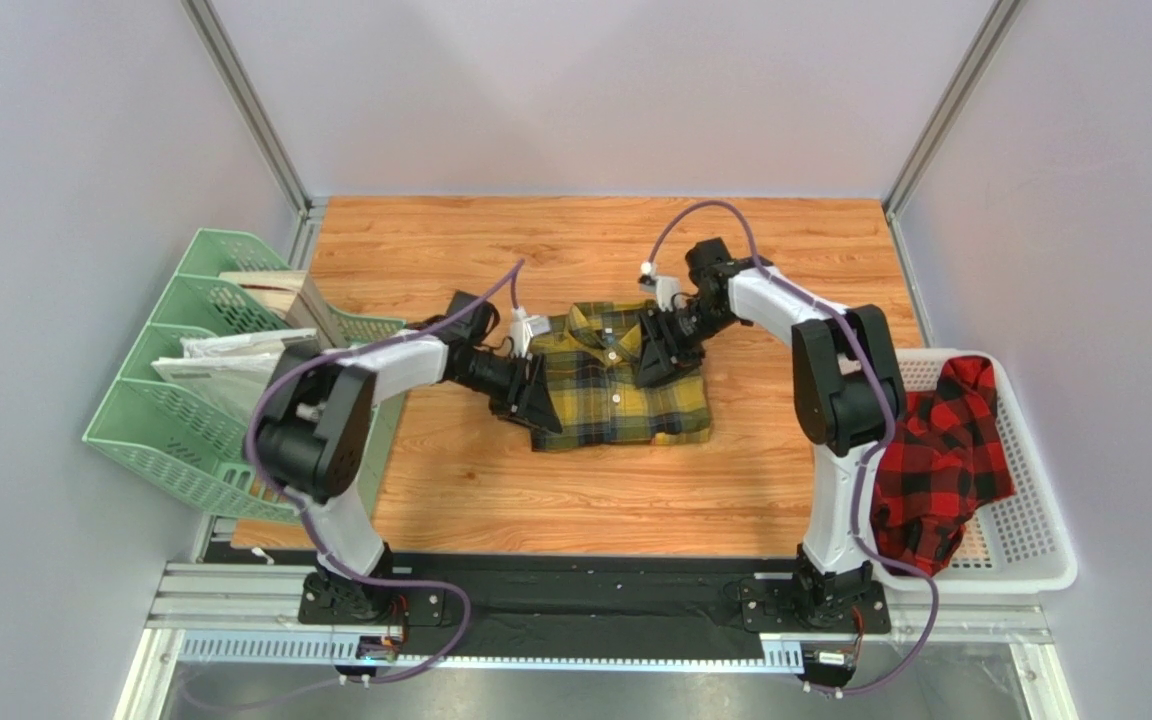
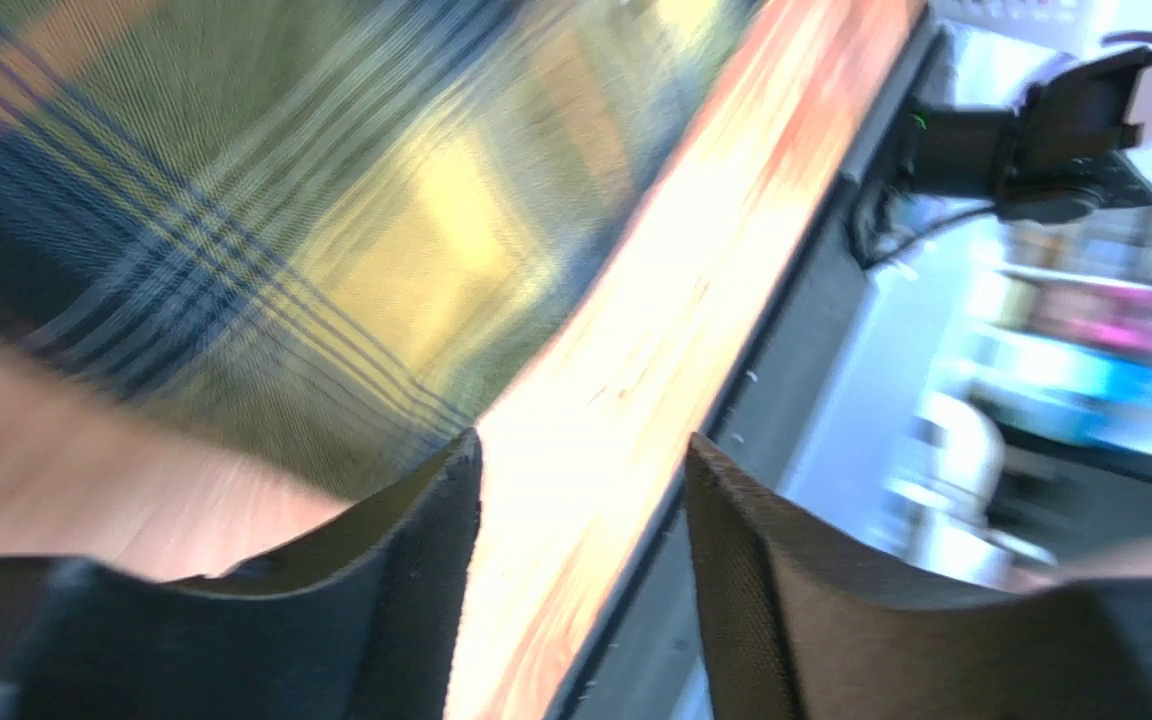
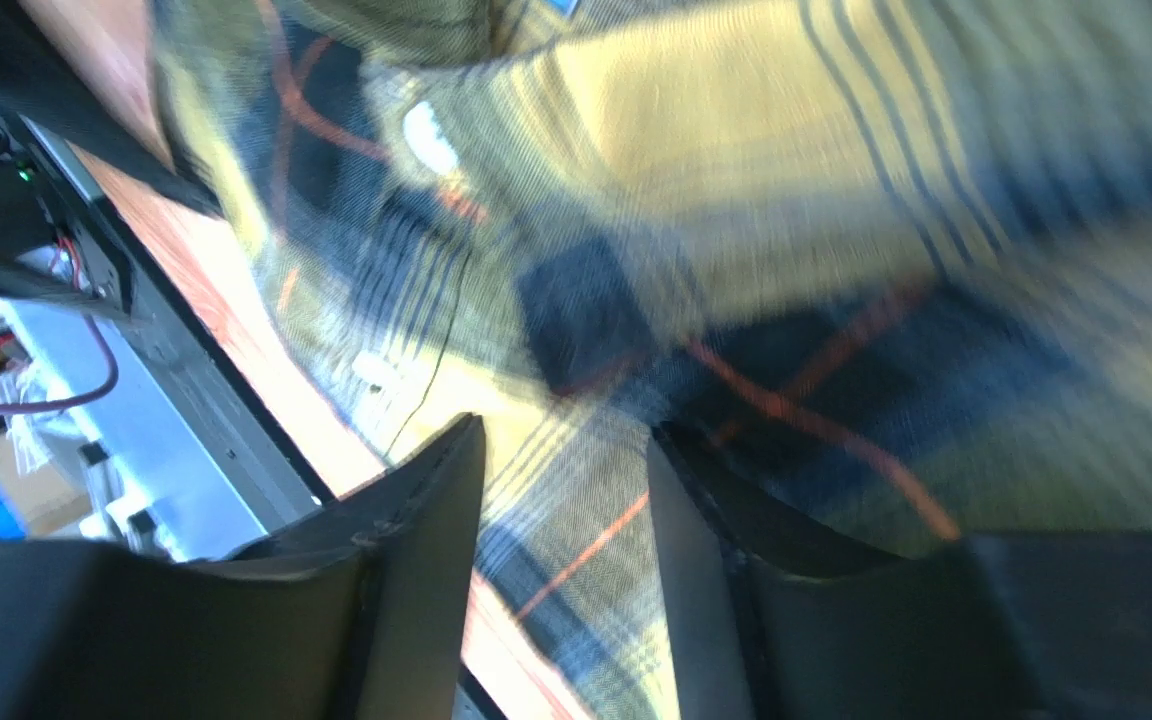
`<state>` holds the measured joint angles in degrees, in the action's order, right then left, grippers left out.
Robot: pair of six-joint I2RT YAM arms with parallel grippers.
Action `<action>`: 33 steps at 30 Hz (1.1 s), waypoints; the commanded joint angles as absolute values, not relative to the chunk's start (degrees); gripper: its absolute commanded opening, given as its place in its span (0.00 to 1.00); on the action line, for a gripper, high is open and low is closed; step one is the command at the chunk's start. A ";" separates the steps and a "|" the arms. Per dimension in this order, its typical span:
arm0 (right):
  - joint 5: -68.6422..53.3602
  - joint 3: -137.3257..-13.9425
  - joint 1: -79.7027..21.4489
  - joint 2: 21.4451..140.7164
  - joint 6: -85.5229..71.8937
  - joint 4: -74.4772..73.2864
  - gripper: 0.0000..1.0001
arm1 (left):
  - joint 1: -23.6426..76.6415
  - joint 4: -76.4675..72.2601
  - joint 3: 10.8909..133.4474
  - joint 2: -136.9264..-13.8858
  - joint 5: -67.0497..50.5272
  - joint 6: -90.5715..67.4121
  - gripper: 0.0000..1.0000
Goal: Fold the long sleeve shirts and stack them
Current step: Neatly place the folded shirt to the corner
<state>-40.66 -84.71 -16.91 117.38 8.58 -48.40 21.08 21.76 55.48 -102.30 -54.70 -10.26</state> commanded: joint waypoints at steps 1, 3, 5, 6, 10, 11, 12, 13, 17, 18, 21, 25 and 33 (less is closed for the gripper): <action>-37.81 -83.08 -14.77 104.00 5.20 -46.77 0.61 | 20.48 28.37 62.29 -86.06 -41.34 -2.03 0.62; -30.64 -80.87 -16.25 97.42 4.05 -44.40 0.81 | 20.30 30.14 65.03 -83.15 -34.03 -2.02 0.75; -24.29 -79.37 -20.71 95.02 3.08 -42.98 0.91 | 19.87 32.25 68.89 -81.75 -30.70 -2.28 0.84; -16.86 -79.37 -22.83 94.75 2.29 -43.15 0.99 | 19.86 32.78 70.21 -81.30 -29.37 -2.63 0.99; -3.88 -80.33 -33.21 97.19 -3.15 -42.45 1.00 | 18.63 35.50 77.60 -80.77 -24.88 -2.73 0.99; -3.00 -81.72 -36.01 98.60 -4.99 -42.71 1.00 | 18.11 36.12 78.74 -81.12 -24.09 -2.55 0.99; -1.16 -82.52 -36.90 99.92 -6.23 -42.98 1.00 | 17.76 36.82 80.14 -81.38 -23.82 -2.55 0.99; -0.19 -83.40 -37.70 103.59 -7.28 -43.76 1.00 | 17.41 36.74 80.50 -81.30 -23.91 -2.55 0.99; 4.30 -86.48 -38.76 112.38 -10.28 -43.51 1.00 | 16.53 35.94 79.80 -80.16 -23.55 -0.09 0.99; 4.31 -87.79 -38.76 114.67 -10.11 -43.42 1.00 | 16.26 36.99 80.07 -80.24 -23.82 -0.09 0.99; 4.21 -90.96 -37.97 121.10 -9.32 -45.70 1.00 | 15.03 38.66 80.07 -80.77 -25.57 -0.09 0.99; 2.99 -92.80 -33.06 123.13 -4.85 -46.75 0.99 | 13.98 40.07 79.10 -80.16 -26.02 1.84 0.99; -3.94 -103.52 -13.29 127.96 13.51 -53.87 0.99 | 12.92 44.02 80.85 -82.35 -26.81 4.83 0.99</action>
<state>-2.94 -99.11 -24.05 124.29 1.02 -49.17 13.61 41.30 78.50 -81.23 -25.45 2.00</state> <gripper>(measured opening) 0.985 0.991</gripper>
